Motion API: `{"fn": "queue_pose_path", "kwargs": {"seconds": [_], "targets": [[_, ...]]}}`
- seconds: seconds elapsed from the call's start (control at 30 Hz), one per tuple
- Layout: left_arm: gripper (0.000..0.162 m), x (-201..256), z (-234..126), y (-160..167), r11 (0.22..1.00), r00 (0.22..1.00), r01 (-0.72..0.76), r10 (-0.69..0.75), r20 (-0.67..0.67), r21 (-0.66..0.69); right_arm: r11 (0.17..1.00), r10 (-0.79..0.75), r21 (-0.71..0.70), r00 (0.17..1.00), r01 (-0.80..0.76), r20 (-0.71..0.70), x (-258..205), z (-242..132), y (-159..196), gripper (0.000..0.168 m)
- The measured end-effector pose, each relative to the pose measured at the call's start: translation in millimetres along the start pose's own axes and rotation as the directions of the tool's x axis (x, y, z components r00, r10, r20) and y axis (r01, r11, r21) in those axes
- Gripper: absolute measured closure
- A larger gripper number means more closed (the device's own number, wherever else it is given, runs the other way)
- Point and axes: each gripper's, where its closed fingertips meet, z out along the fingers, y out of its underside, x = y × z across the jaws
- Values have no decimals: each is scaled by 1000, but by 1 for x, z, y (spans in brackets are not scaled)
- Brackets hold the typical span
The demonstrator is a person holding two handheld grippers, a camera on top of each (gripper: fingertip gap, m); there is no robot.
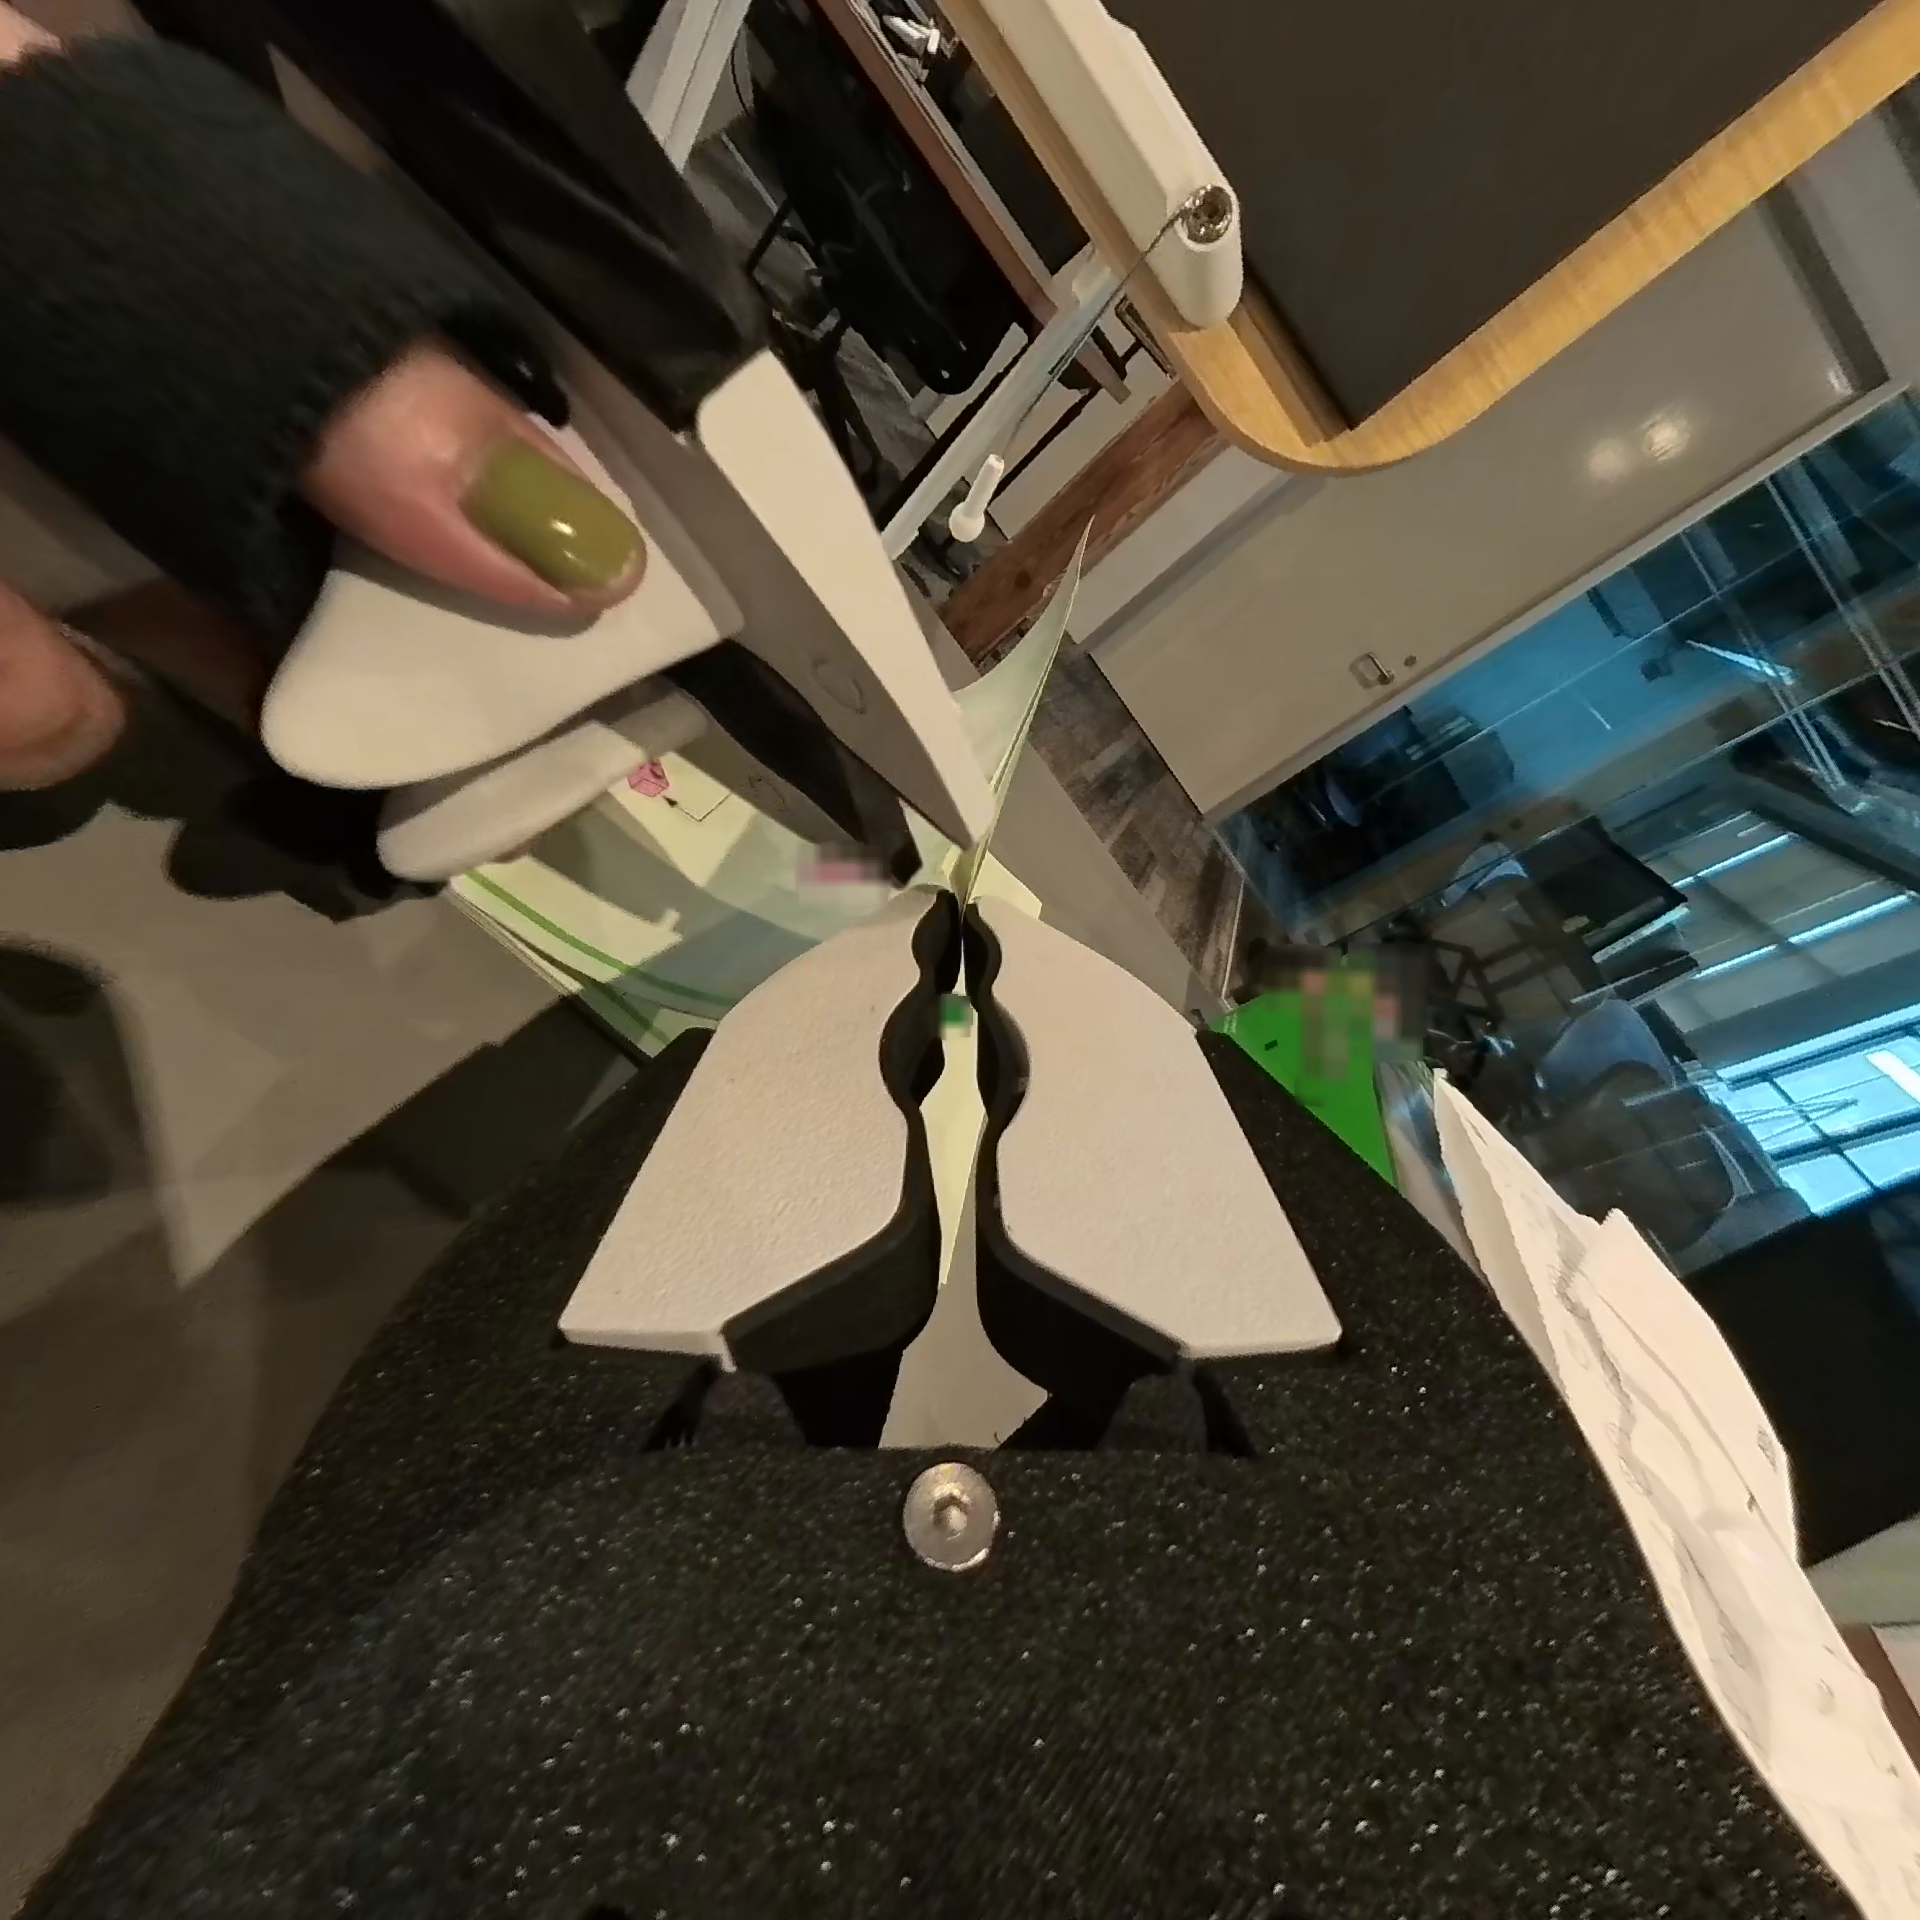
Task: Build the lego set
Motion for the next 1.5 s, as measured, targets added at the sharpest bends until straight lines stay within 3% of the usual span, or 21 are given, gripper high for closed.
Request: {"fn": "queue_pose_path", "kwargs": {"seconds": [0.63, 0.9, 1.5], "targets": [[145, -5, 1, 0, 1000, 999, 25, -25, 21, 10, 1000, -16, 8, 1000, 16, -10, 2, -3, -2, 168], [162, -2, 0, -3, 999, 1000, 27, -27, -6, 28, 996, -91, -4, 995, 91, -27, 1, -3, -3, 168], [162, -7, 1, -6, 994, 990, -106, 103, 99, 20, 998, -60, -33, 998, 61, 13, 0, -2, 3, 161]]}}
